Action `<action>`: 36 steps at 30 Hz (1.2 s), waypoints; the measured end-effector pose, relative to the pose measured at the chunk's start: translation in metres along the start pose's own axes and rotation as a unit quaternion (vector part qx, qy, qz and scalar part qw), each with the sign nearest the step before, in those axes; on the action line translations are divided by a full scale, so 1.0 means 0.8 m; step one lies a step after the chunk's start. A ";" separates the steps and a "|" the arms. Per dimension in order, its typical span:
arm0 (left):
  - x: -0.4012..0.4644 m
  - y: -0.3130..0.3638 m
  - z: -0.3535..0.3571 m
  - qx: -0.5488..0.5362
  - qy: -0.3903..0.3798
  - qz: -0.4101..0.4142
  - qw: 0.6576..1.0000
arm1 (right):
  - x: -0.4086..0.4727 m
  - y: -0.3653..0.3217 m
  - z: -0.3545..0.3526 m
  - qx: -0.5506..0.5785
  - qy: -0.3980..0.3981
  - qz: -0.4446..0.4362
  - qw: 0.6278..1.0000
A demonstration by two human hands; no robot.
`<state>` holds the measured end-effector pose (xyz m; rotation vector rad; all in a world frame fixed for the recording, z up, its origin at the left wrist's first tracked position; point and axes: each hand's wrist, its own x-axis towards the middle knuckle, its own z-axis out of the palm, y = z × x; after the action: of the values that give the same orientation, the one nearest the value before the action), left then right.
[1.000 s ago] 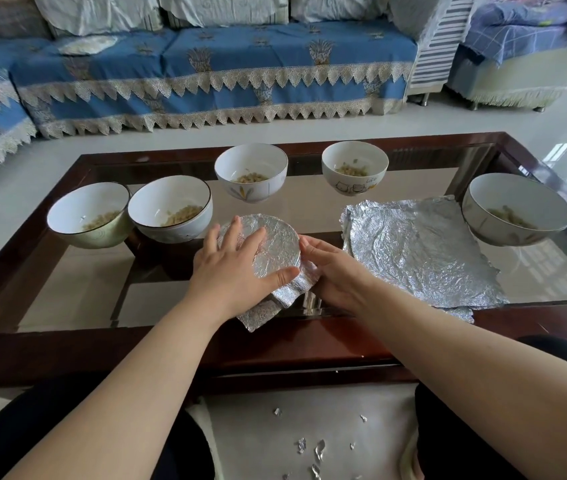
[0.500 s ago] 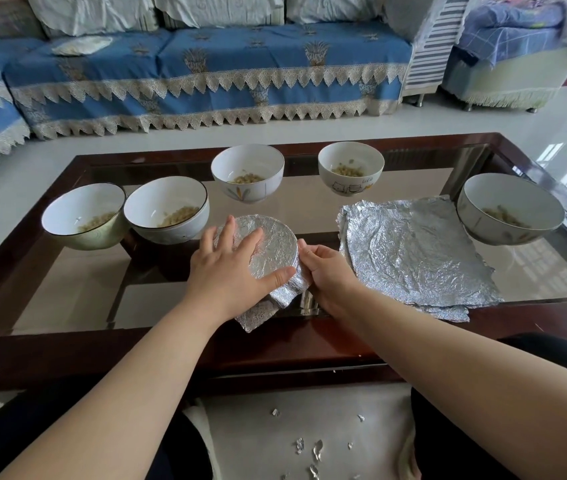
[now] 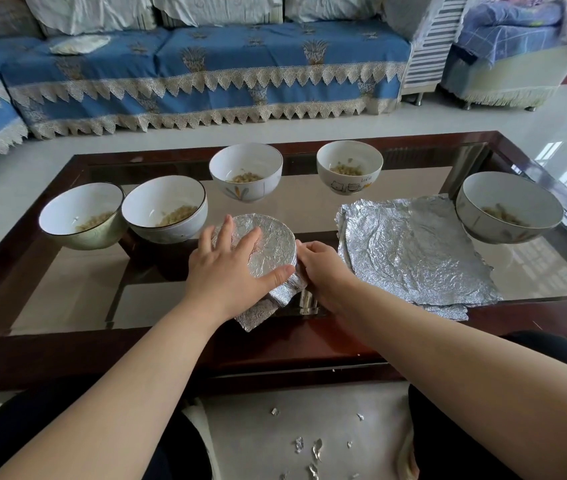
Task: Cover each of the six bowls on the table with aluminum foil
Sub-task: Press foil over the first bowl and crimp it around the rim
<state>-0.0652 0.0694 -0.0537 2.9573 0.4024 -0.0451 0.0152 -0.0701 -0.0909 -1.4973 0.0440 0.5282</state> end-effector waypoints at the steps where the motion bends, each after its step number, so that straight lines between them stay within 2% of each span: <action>1: 0.000 0.001 0.000 -0.001 -0.001 0.000 1.000 | 0.000 -0.001 0.000 0.005 -0.003 -0.001 1.000; 10: -0.002 0.005 -0.004 -0.007 -0.010 -0.005 1.000 | 0.011 0.000 0.002 -0.043 0.006 -0.011 0.999; 16: -0.003 0.009 -0.003 -0.007 -0.007 -0.013 1.000 | 0.008 -0.005 -0.002 -0.149 0.033 -0.060 0.987; 21: -0.003 0.015 -0.004 -0.011 -0.010 -0.024 1.000 | 0.013 -0.005 -0.004 -0.187 0.067 -0.091 0.976; 28: 0.001 0.021 0.002 -0.007 0.002 -0.035 0.999 | 0.001 -0.011 -0.019 -0.144 0.095 -0.083 0.981; 36: 0.001 0.029 0.002 -0.008 0.015 -0.052 0.999 | -0.011 -0.013 -0.022 -0.141 0.069 -0.082 0.984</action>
<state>-0.0585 0.0474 -0.0520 2.9221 0.5566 -0.0086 0.0160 -0.0891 -0.0800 -1.7954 -0.0488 0.3058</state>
